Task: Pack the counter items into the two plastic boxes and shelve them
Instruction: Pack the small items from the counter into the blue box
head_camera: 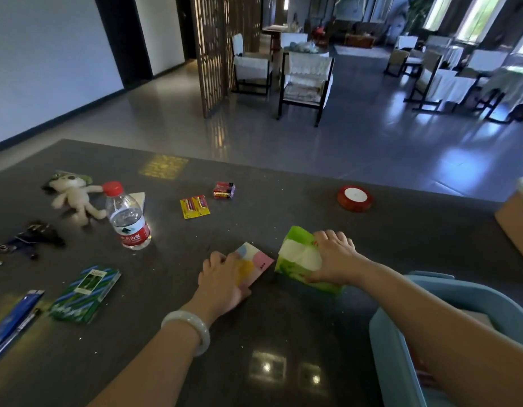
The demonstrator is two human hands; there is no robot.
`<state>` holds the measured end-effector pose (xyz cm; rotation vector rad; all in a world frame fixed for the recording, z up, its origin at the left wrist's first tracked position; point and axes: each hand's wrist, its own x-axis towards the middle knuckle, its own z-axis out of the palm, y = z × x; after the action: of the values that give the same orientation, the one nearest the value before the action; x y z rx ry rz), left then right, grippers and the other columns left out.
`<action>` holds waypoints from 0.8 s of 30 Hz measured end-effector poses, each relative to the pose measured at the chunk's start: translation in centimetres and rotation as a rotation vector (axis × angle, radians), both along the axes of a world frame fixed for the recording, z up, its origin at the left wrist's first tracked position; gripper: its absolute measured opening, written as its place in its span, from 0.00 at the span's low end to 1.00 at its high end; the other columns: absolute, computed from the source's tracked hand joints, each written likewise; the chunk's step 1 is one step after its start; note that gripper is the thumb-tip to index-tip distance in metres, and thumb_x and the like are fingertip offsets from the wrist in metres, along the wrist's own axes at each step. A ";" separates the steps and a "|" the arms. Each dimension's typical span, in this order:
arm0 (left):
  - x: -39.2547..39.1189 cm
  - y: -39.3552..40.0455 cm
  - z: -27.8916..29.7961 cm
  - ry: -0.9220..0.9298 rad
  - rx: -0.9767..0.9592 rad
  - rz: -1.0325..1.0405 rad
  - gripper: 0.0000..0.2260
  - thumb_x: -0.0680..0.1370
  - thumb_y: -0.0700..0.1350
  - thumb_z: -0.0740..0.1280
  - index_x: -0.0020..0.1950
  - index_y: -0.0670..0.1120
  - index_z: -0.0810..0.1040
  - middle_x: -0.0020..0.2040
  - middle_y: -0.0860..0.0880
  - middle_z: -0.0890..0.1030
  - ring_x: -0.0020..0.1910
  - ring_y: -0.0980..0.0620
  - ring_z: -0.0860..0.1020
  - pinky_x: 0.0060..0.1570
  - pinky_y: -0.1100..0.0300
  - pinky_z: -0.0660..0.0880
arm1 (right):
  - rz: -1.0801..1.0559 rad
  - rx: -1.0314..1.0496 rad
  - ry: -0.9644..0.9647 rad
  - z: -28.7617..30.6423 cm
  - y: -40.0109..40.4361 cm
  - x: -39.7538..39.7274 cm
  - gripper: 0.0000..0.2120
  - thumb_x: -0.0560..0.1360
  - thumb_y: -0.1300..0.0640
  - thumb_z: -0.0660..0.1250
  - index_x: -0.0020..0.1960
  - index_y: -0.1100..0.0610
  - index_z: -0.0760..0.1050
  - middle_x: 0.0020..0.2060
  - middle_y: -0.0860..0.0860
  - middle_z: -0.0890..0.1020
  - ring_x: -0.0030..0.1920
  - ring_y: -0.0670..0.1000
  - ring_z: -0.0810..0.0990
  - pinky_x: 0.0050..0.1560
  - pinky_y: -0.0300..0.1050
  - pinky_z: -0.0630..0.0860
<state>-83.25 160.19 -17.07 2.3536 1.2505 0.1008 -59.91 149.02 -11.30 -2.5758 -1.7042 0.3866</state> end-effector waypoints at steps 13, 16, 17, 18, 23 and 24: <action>6.5 -6.2 8.7 -0.148 0.047 -0.113 0.34 0.71 0.57 0.73 0.73 0.54 0.61 0.68 0.45 0.61 0.68 0.43 0.62 0.67 0.49 0.63 | -0.174 0.330 0.108 11.7 -11.9 2.0 0.47 0.59 0.37 0.76 0.71 0.51 0.61 0.61 0.48 0.70 0.62 0.53 0.65 0.64 0.51 0.65; 8.3 -9.4 9.9 -0.201 0.037 -0.165 0.34 0.71 0.56 0.73 0.72 0.56 0.61 0.67 0.47 0.60 0.67 0.44 0.62 0.66 0.48 0.64 | -0.151 0.288 0.145 13.0 -17.2 3.2 0.47 0.58 0.36 0.76 0.70 0.47 0.60 0.56 0.43 0.69 0.61 0.50 0.64 0.65 0.54 0.66; 8.8 -10.7 10.1 -0.229 0.037 -0.173 0.34 0.70 0.56 0.74 0.72 0.56 0.62 0.67 0.47 0.60 0.67 0.44 0.62 0.66 0.49 0.64 | -0.143 0.266 0.146 13.2 -19.0 3.6 0.47 0.58 0.36 0.76 0.70 0.47 0.60 0.56 0.43 0.69 0.61 0.49 0.64 0.65 0.54 0.66; 9.3 -11.9 10.3 -0.251 0.043 -0.176 0.34 0.70 0.57 0.74 0.72 0.55 0.63 0.67 0.47 0.60 0.66 0.45 0.62 0.65 0.50 0.64 | -0.128 0.240 0.143 13.2 -20.7 4.0 0.47 0.57 0.36 0.76 0.70 0.46 0.60 0.56 0.43 0.69 0.61 0.49 0.63 0.65 0.53 0.66; 11.5 -17.4 10.3 -0.327 -0.020 -0.233 0.34 0.67 0.63 0.72 0.70 0.57 0.64 0.59 0.55 0.59 0.63 0.52 0.59 0.59 0.54 0.63 | -0.028 0.074 0.168 11.8 -28.1 5.8 0.47 0.55 0.33 0.75 0.68 0.43 0.59 0.50 0.35 0.64 0.59 0.47 0.64 0.63 0.49 0.68; 11.8 -18.4 10.1 -0.342 -0.023 -0.244 0.36 0.65 0.65 0.71 0.70 0.58 0.64 0.57 0.57 0.58 0.61 0.54 0.58 0.58 0.55 0.62 | -0.017 0.039 0.165 11.3 -29.0 6.1 0.48 0.54 0.32 0.75 0.68 0.43 0.58 0.51 0.36 0.65 0.59 0.48 0.64 0.63 0.49 0.68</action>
<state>-71.46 141.76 -6.97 2.3245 0.7944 0.3889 -53.83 119.98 0.04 -2.4527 -1.6178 0.5437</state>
